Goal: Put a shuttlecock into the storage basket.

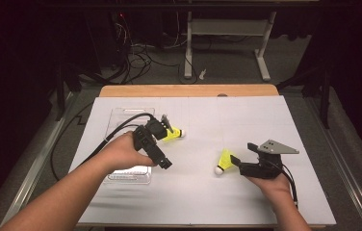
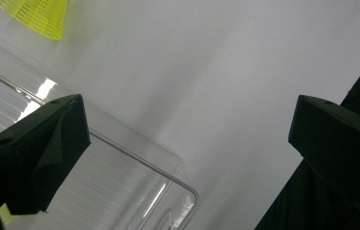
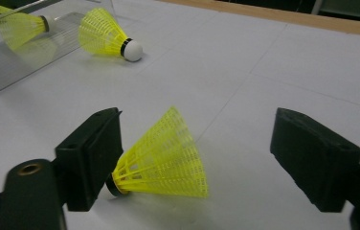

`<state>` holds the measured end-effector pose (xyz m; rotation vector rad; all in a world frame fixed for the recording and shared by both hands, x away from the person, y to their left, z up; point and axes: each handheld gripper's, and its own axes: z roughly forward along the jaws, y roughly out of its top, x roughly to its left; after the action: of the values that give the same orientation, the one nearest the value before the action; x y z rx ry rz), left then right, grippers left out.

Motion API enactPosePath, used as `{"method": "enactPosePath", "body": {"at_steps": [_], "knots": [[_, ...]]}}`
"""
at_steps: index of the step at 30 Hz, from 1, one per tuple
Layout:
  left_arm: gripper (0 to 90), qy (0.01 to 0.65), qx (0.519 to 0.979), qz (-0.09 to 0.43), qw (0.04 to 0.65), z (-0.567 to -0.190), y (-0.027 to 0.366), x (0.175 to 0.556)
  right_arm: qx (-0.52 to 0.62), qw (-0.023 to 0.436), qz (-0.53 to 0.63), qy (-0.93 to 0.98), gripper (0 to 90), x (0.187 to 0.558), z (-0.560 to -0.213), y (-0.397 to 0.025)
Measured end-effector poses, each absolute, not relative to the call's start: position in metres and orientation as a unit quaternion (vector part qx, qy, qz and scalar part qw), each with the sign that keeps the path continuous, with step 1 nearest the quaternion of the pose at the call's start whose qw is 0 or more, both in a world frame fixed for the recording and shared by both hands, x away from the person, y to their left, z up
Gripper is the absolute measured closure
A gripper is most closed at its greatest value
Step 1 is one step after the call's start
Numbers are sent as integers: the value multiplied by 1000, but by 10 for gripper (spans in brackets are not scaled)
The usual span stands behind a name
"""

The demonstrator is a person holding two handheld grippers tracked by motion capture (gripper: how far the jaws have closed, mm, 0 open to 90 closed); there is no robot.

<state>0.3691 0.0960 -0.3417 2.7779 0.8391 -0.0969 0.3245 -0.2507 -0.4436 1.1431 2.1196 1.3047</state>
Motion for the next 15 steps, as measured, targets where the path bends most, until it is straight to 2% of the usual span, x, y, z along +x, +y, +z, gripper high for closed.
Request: {"method": "enactPosePath", "body": {"at_steps": [4, 7, 10, 15], "knots": [[17, 287, 950, -30, 115, -343, 96, 369, 407, 181, 479, 756, 397, 333, -448, -251], [18, 285, 951, -29, 115, -342, 96, 368, 401, 162, 480, 763, 484, 335, -452, -248], [19, 283, 952, -29, 114, -342, 95, 366, 396, 154, 481, 767, 552, 333, -452, -247], [23, 283, 952, -26, 117, -342, 96, 366, 393, 131, 477, 775, 597, 337, -455, -248]]}}
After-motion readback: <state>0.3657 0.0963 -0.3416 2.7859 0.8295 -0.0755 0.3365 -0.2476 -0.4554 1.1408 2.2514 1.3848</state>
